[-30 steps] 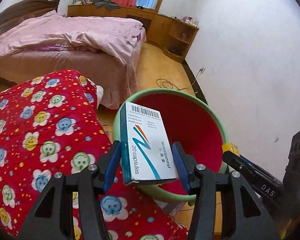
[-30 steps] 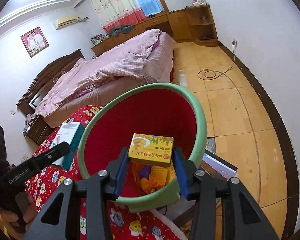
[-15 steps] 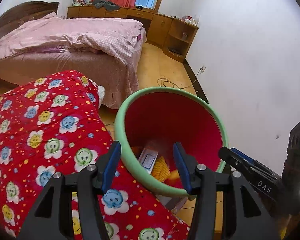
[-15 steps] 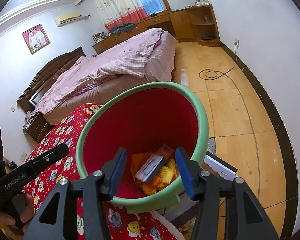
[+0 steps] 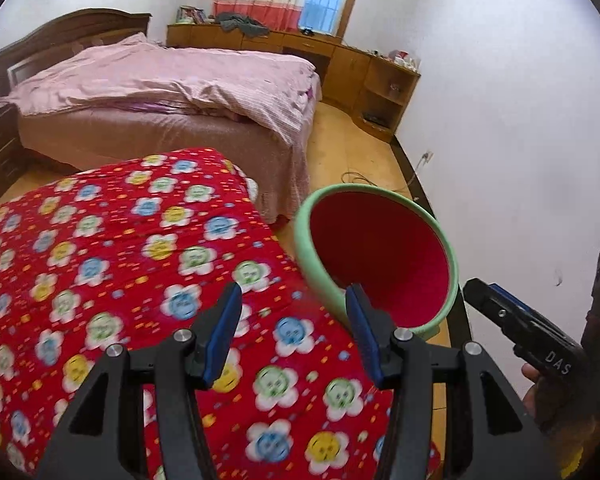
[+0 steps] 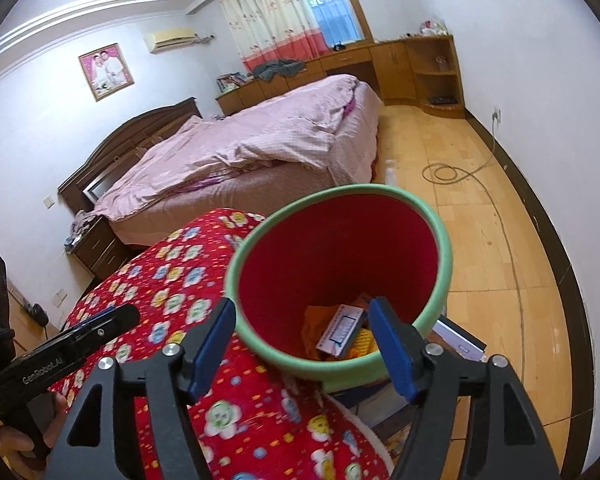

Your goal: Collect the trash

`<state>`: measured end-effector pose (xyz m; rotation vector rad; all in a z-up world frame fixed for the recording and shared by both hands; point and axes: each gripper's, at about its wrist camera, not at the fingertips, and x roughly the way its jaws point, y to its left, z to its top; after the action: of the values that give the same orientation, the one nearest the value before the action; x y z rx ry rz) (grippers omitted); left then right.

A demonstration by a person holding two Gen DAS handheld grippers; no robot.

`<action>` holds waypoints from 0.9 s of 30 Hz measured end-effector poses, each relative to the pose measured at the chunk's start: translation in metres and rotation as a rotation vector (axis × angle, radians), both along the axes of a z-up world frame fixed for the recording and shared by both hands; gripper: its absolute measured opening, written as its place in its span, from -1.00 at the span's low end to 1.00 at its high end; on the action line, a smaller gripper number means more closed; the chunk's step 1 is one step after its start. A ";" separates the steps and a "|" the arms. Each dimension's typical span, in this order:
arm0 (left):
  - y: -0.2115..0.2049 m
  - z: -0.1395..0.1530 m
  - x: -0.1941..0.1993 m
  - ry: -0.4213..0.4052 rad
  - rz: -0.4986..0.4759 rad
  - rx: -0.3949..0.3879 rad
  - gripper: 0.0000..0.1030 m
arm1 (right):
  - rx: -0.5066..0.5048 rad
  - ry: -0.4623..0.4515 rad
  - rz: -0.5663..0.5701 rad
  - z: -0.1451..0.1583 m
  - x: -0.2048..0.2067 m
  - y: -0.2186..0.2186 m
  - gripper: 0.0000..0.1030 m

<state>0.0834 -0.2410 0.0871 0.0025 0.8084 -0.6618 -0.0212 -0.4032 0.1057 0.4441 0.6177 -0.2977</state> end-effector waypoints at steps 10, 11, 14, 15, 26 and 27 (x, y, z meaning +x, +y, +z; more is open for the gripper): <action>0.065 0.020 -0.034 -0.050 0.119 0.010 0.14 | -0.054 -0.048 0.076 0.030 -0.024 0.062 0.59; 0.071 0.022 -0.037 -0.058 0.135 0.012 0.14 | -0.058 -0.056 0.085 0.033 -0.028 0.068 0.61; 0.092 0.027 -0.050 -0.076 0.172 0.012 0.17 | -0.066 -0.080 0.109 0.040 -0.039 0.087 0.69; 0.095 0.028 -0.052 -0.079 0.178 0.011 0.18 | -0.071 -0.086 0.115 0.042 -0.042 0.093 0.71; 0.144 0.038 -0.092 -0.152 0.280 0.025 0.19 | -0.125 -0.129 0.192 0.052 -0.061 0.155 0.73; 0.147 0.038 -0.095 -0.157 0.288 0.026 0.19 | -0.132 -0.132 0.198 0.053 -0.062 0.159 0.73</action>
<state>-0.0113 -0.0945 0.1251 -0.0377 0.6500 -0.3733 -0.0828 -0.2442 0.1583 0.2707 0.5047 -0.1184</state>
